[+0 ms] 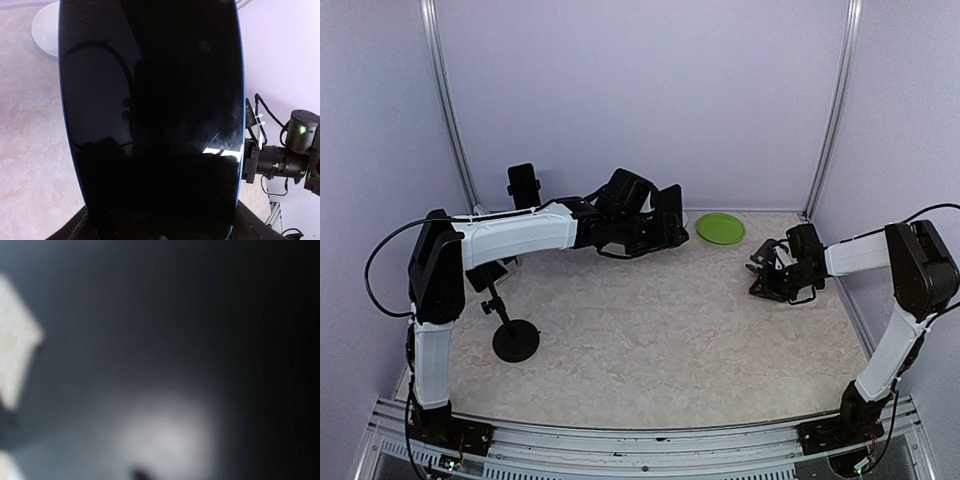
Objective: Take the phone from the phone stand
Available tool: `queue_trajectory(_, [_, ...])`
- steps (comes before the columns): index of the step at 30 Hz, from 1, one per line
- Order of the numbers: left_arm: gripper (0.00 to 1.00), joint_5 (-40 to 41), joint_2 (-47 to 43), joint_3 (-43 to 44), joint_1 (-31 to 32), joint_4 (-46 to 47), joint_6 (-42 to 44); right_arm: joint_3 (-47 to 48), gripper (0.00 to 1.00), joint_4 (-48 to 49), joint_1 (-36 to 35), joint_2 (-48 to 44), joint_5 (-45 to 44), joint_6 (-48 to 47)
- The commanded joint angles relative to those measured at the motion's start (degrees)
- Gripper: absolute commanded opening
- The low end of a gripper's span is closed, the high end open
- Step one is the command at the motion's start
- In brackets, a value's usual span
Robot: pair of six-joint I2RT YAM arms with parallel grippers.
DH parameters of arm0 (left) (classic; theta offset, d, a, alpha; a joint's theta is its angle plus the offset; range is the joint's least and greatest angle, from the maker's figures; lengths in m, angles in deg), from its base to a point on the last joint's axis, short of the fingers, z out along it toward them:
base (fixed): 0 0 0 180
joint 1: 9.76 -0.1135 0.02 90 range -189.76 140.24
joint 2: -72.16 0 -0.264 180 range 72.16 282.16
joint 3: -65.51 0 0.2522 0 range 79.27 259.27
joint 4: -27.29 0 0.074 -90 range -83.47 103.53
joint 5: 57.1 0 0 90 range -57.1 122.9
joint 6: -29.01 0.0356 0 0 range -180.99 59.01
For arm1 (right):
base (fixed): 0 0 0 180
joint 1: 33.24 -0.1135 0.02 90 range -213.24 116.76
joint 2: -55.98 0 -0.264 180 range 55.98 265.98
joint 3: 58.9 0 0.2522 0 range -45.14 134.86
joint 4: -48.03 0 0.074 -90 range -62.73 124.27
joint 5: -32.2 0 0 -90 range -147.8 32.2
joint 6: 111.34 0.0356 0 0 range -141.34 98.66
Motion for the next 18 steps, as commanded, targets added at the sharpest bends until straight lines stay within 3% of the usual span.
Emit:
queue_trajectory(1, [0.35,-0.6,-1.4,2.4,-0.2,2.2,1.5,1.7,0.30,-3.2,-2.5,1.0,0.2,-3.7])
queue_trajectory(9, [0.35,-0.7,-1.0,2.6,-0.4,2.4,1.5,-0.8,0.33,-5.8,-5.7,-1.7,-2.0,-4.6])
queue_trajectory(18, [0.35,-1.1,-0.8,3.0,-0.5,2.8,1.1,-10.3,0.33,-3.1,-6.2,-11.6,-2.0,0.7])
